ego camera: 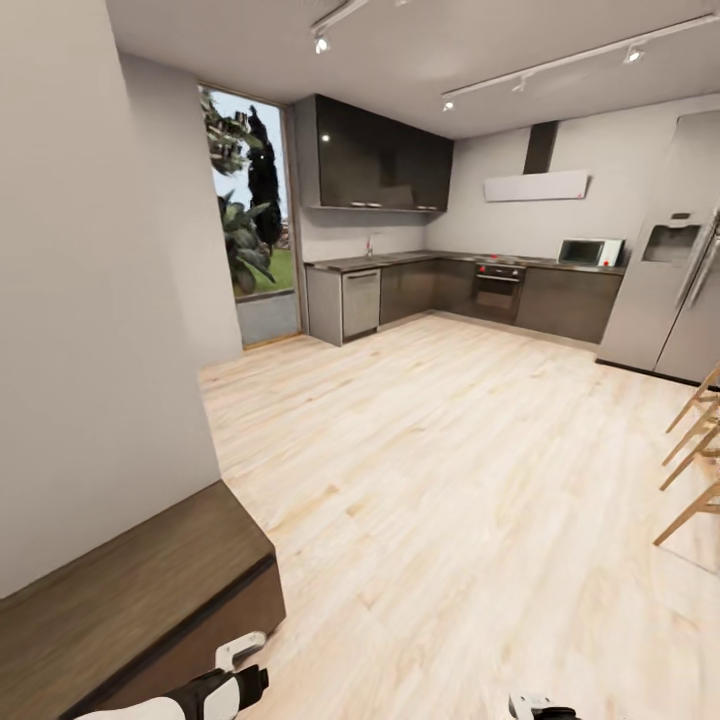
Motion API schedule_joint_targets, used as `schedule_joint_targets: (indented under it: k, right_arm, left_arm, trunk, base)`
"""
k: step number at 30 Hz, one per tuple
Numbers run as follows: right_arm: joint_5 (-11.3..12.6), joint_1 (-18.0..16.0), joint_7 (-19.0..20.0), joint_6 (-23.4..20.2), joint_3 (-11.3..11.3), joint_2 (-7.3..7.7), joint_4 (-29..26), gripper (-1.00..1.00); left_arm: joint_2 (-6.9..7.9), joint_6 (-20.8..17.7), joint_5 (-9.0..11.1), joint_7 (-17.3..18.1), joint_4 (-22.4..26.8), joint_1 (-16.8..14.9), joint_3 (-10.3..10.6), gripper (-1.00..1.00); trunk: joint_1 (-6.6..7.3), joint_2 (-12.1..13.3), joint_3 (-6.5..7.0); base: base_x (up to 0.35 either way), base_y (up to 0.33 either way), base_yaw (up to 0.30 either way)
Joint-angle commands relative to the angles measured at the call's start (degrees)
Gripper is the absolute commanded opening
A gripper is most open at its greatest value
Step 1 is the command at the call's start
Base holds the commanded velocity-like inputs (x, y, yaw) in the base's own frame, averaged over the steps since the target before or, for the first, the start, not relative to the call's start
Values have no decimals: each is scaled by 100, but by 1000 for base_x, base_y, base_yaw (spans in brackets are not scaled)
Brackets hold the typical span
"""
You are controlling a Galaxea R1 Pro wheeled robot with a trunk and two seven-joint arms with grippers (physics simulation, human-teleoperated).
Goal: Place each of the two pumpkins and all three candles from the living room inside a cabinet in the living room (use any cabinet), then make sure every cabinet is closed, and position the cauldron so it is next to a table in the living room.
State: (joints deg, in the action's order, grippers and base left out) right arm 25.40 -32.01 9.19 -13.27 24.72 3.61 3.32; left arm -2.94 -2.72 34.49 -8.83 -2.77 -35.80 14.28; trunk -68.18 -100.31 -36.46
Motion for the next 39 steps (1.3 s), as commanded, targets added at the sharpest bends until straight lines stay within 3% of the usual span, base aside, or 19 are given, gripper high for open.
schedule_joint_targets:
  k: [1, 6, 17, 21, 39]
  right_arm:
    - [52, -7, 28, -9, 50, -1, 11, 100]
    - [53, -7, 26, -11, 50, -1, 11, 100]
    - [49, -7, 27, -18, 45, -1, 11, 100]
    - [45, 1, 30, -26, 44, -1, 11, 100]
    - [44, 11, 22, -33, 50, -1, 16, 100]
  left_arm:
    - [3, -9, 84, -17, -9, -6, 15, 100]
    - [31, -19, 232, -14, -19, -6, -35, 100]
    - [42, -14, 251, -14, -22, 234, -35, 100]
    - [41, -10, 251, -14, -22, 379, -37, 100]
    - [43, -9, 251, -14, -22, 407, -39, 100]
  trunk:
    - [0, -3, 2]
    - [0, -3, 39]
    - [0, -3, 98]
    - [0, -3, 84]
    - [0, -3, -32]
  base:
    - [0, 0, -214]
    - [0, 0, -212]
    - [0, 0, -225]
    - [0, 0, -264]
    - [0, 0, -222]
